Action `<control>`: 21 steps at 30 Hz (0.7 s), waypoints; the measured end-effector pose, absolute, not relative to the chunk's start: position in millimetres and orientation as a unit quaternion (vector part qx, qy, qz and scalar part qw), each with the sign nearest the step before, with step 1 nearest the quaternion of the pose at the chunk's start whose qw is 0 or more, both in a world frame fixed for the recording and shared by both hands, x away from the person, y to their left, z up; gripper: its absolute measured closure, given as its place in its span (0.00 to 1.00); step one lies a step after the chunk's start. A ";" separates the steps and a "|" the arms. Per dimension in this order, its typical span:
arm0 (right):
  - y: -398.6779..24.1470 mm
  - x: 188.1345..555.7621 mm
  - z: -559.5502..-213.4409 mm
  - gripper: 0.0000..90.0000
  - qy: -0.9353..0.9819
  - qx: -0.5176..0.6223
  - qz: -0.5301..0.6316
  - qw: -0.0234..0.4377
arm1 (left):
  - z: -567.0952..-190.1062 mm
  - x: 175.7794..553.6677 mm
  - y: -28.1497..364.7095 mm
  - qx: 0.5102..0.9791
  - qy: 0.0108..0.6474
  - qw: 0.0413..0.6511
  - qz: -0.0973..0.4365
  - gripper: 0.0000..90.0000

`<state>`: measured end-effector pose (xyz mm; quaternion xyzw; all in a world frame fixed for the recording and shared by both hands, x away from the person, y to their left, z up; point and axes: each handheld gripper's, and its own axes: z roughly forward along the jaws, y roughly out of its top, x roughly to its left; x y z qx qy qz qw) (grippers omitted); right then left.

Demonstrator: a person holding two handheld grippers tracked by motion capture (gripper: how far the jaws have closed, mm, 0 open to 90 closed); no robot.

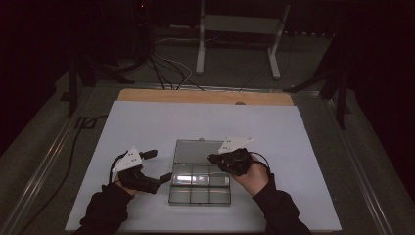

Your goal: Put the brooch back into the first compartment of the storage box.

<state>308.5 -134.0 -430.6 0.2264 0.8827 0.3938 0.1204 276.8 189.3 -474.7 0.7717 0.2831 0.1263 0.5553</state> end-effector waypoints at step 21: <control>-106.5 314.0 -435.1 0.95 0.888 0.211 0.397 0.103 | -473.5 276.0 188.8 0.771 0.281 0.558 0.126 0.01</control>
